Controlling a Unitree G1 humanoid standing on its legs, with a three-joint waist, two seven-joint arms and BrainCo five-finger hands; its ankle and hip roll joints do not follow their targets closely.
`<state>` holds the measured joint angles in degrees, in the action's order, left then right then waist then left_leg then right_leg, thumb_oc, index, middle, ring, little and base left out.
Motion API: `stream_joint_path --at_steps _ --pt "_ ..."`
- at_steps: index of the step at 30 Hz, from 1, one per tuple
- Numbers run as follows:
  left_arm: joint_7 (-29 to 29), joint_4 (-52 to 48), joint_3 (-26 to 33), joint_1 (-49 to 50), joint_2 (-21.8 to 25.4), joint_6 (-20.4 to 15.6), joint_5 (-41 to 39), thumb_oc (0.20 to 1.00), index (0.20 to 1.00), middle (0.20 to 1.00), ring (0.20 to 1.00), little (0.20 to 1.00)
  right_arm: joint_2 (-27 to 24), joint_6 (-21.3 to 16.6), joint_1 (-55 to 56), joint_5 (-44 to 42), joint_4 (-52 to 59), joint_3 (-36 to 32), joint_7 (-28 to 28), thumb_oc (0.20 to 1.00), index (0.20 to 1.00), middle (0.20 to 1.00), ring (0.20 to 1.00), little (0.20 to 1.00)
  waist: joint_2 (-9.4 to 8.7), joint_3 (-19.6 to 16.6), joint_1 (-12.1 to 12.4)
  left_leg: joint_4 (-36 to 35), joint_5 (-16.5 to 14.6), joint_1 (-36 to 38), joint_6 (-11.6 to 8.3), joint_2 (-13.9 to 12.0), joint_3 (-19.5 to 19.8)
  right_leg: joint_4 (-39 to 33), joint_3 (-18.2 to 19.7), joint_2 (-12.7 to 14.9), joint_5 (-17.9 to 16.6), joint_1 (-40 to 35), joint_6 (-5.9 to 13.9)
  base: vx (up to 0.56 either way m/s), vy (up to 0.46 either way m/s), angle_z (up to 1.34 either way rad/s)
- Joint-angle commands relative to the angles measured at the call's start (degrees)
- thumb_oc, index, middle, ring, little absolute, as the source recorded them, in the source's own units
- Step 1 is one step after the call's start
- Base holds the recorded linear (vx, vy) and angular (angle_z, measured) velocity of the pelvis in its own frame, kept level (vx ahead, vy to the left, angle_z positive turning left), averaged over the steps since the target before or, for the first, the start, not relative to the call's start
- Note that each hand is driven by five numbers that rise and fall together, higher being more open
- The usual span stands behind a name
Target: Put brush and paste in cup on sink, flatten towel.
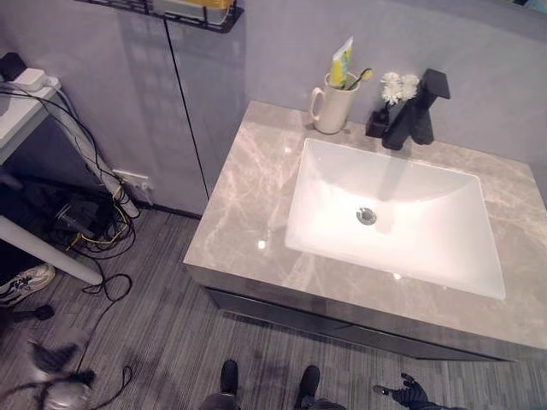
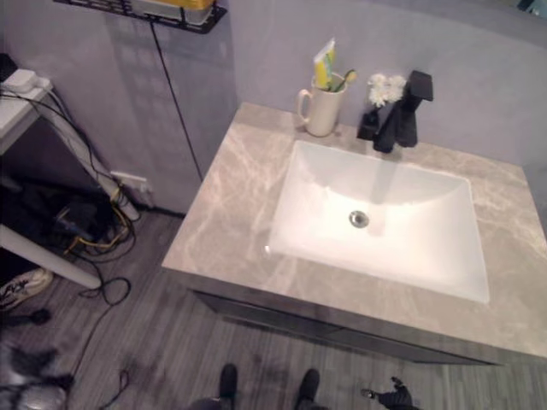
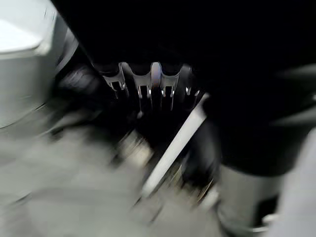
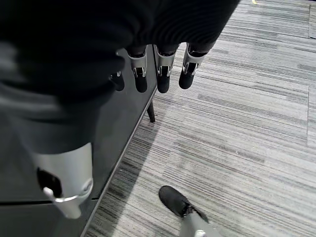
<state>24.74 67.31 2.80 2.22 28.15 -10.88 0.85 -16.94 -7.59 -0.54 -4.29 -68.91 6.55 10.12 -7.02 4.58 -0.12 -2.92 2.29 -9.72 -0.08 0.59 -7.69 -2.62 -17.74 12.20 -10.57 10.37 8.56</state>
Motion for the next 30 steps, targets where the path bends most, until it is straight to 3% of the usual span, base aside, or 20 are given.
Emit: stream_joint_path --at_steps 1,4,6,9,10,11,12,13,14,15,16,17,19,22,24,26,28,29,30 --pt "-8.2 3.8 -1.3 -3.1 -0.6 3.1 4.5 1.0 1.0 1.0 1.0 1.0 0.0 -0.1 -1.6 -2.7 2.7 2.2 -0.3 1.0 1.0 1.0 1.0 1.0 1.17 3.5 -1.6 -2.1 0.1 1.5 -2.9 -2.8 -3.9 5.5 4.0 2.8 -2.3 -0.6 3.32 -0.12 0.236 -0.61" --pt "-14.3 9.4 -7.8 -2.4 -3.9 5.3 12.6 1.0 1.0 1.0 1.0 1.0 -0.3 0.8 -1.1 0.8 2.6 6.0 -2.4 1.0 1.0 1.0 1.0 1.0 1.62 3.2 -0.9 -2.1 0.6 2.6 -2.79 -4.1 -9.0 8.7 0.3 1.4 3.9 -3.2 1.64 -0.12 0.18 -0.9" --pt "-15.1 9.0 -11.6 -2.2 -5.9 5.3 16.3 1.0 1.0 1.0 1.0 1.0 -0.5 1.4 -1.4 2.3 2.2 6.6 -2.2 1.0 1.0 1.0 1.0 1.0 2.08 2.9 -0.5 -2.1 -0.5 3.8 -2.83 -4.7 -12.4 9.5 -0.7 2.5 5.2 -4.5 2.56 -0.12 0.112 -1.47" --pt "-14.0 8.3 -10.6 -2.8 -8.8 5.5 11.8 1.0 1.0 1.0 1.0 1.0 0.2 1.8 -2.1 1.1 1.4 5.2 -1.5 1.0 1.0 1.0 1.0 1.0 3.47 2.5 0.6 -2.1 0.4 4.0 -1.92 -5.9 -17.7 13.1 -6.3 6.3 5.0 -5.8 2.25 -0.21 0.05 -1.53" --pt "-14.1 7.7 -11.6 -3.8 -10.2 5.2 9.9 1.0 1.0 1.0 1.0 1.0 0.8 2.5 -1.7 1.4 -0.9 4.7 -1.6 1.0 1.0 1.0 1.0 1.0 3.99 2.0 0.8 -2.1 1.2 4.4 -1.05 -6.1 -20.9 16.7 -7.6 7.2 5.5 -7.5 2.18 -0.21 0.04 -1.49" --pt "-14.1 7.8 -11.7 -3.8 -10.2 5.2 9.8 1.0 1.0 1.0 1.0 1.0 0.8 2.5 -1.7 1.4 -0.9 4.7 -1.6 1.0 1.0 1.0 1.0 1.0 3.94 2.1 1.1 -2.1 1.2 4.5 -1.05 -6.1 -21.2 16.9 -7.2 7.3 5.6 -7.3 2.25 -0.3 -0.032 -1.77" --pt "-14.9 6.1 -14.6 -4.6 -10.7 4.9 11.5 1.0 1.0 1.0 1.0 1.0 0.6 3.2 -1.2 2.9 -3.3 4.9 -1.9 1.0 1.0 1.0 1.0 1.0 3.92 1.1 0.6 -2.1 1.3 4.4 -0.34 -6.5 -24.6 17.5 -8.0 6.0 7.2 -9.6 2.04 -0.16 -0.052 -1.54" --pt "-14.9 6.1 -14.6 -4.5 -10.7 4.9 11.6 1.0 1.0 1.0 1.0 1.0 0.7 3.1 -1.2 3.0 -3.4 4.8 -1.9 1.0 1.0 1.0 1.0 1.0 3.89 1.2 1.0 -2.1 1.2 4.6 -0.39 -6.6 -25.0 17.5 -7.7 5.9 7.2 -9.6 2.02 -0.25 -0.149 -1.39" --pt "-14.5 5.2 -15.4 -5.1 -10.4 4.7 11.8 1.0 1.0 1.0 1.0 1.0 0.5 3.4 -1.2 3.6 -4.3 5.0 -1.5 1.0 1.0 1.0 1.0 1.0 3.83 0.8 1.0 -2.1 2.5 4.3 -1.13 -8.0 -28.3 14.2 -10.7 5.5 8.0 -10.5 1.98 -0.1 -0.12 -1.71" --pt "-14.5 5.0 -15.1 -5.0 -10.5 4.9 11.6 1.0 1.0 1.0 1.0 1.0 0.5 3.4 -1.1 3.8 -4.5 4.9 -1.3 1.0 1.0 1.0 1.0 1.0 4.01 0.8 1.7 -2.1 3.4 4.6 -1.76 -8.6 -28.9 12.9 -10.0 4.4 8.4 -10.6 1.55 -0.12 -0.191 -1.82" --pt "-14.1 4.8 -15.7 -5.3 -11.1 4.9 11.7 1.0 1.0 1.0 1.0 1.0 0.2 3.7 -0.8 3.9 -5.0 4.6 -0.8 1.0 1.0 1.0 1.0 1.0 4.42 0.7 1.5 -2.1 4.2 5.0 -2.31 -9.6 -29.9 12.2 -9.4 3.6 9.4 -10.1 1.31 -0.06 -0.303 -1.87" --pt "-13.7 4.4 -16.6 -6.4 -10.4 5.1 12.9 1.0 1.0 1.0 1.0 1.0 0.2 3.5 0.1 3.5 -4.9 4.2 -0.9 1.0 1.0 1.0 1.0 1.0 4.82 0.6 0.4 -2.1 5.8 4.3 -3.34 -11.3 -30.0 10.5 -6.5 0.2 12.3 -10.4 -0.1 -0.07 -0.327 -1.18" --pt "-13.3 4.4 -17.7 -7.6 -10.3 4.8 14.5 1.0 1.0 1.0 1.0 1.0 -0.8 3.4 1.0 3.4 -5.0 4.0 -0.7 1.0 1.0 1.0 1.0 1.0 5.14 1.1 -0.4 -1.9 7.7 4.2 -4.49 -13.0 -30.6 8.0 -4.3 -2.0 13.0 -10.5 -0.87 -0.1 -0.305 -0.68" --pt "-13.5 3.9 -19.2 -9.0 -9.8 4.6 16.4 1.0 1.0 1.0 1.0 1.0 -2.8 2.8 2.2 4.7 -4.4 4.5 -0.7 1.0 1.0 1.0 1.0 1.0 5.4 1.5 -2.2 -1.4 9.8 3.7 -6.11 -14.9 -28.7 5.1 0.1 -5.3 12.8 -10.5 -2.12 -0.08 -0.279 -1.11" --pt "-13.4 3.3 -20.4 -10.4 -10.2 4.4 16.5 1.0 1.0 1.0 1.0 1.0 -4.1 2.2 1.5 4.5 -2.4 4.9 -0.5 1.0 1.0 1.0 1.0 1.0 4.9 2.9 -2.3 3.1 8.2 2.7 -6.34 -14.8 -21.8 4.0 3.7 -7.0 12.8 -10.7 -3.12 -0.08 -0.278 -0.8" --pt "-13.0 3.8 -20.6 -11.3 -10.7 4.4 15.6 1.0 1.0 1.0 1.0 1.0 -5.0 1.4 -0.3 4.2 -0.2 6.2 -0.5 1.0 1.0 1.0 1.0 1.0 4.64 4.1 -1.1 7.1 5.9 0.6 -4.6 -11.9 -11.0 3.9 8.0 -8.1 11.9 -9.9 -4.22 -0.1 -0.197 -0.91" --pt "-12.6 4.3 -21.3 -11.4 -11.9 4.3 14.6 1.0 1.0 1.0 1.0 1.0 -6.1 0.9 -1.9 4.9 3.9 8.1 -0.4 1.0 1.0 1.0 1.0 1.0 4.44 4.9 0.4 11.0 1.9 -0.5 -2.53 -6.1 1.6 3.2 15.5 -10.2 11.0 -9.9 -4.74 0.04 -0.157 -1.6" --pt "-12.6 4.3 -21.3 -11.4 -11.9 4.3 14.6 1.0 1.0 1.0 1.0 1.0 -6.1 0.9 -1.9 4.9 3.9 8.1 -0.4 1.0 1.0 1.0 1.0 1.0 4.45 4.8 0.4 10.9 2.0 -0.6 -2.54 -6.1 1.6 3.2 15.5 -10.2 10.9 -9.8 -4.75 0.09 -0.091 -2.16" --pt "-12.7 4.1 -21.6 -11.1 -12.7 3.9 14.3 1.0 1.0 1.0 1.0 1.0 -6.9 0.6 -1.4 5.3 6.8 8.2 -0.6 1.0 1.0 1.0 1.0 1.0 4.54 4.7 0.4 11.1 1.2 -0.7 -1.77 -4.1 2.9 2.6 18.9 -11.1 10.3 -10.1 -4.68 0.05 -0.017 -1.79"
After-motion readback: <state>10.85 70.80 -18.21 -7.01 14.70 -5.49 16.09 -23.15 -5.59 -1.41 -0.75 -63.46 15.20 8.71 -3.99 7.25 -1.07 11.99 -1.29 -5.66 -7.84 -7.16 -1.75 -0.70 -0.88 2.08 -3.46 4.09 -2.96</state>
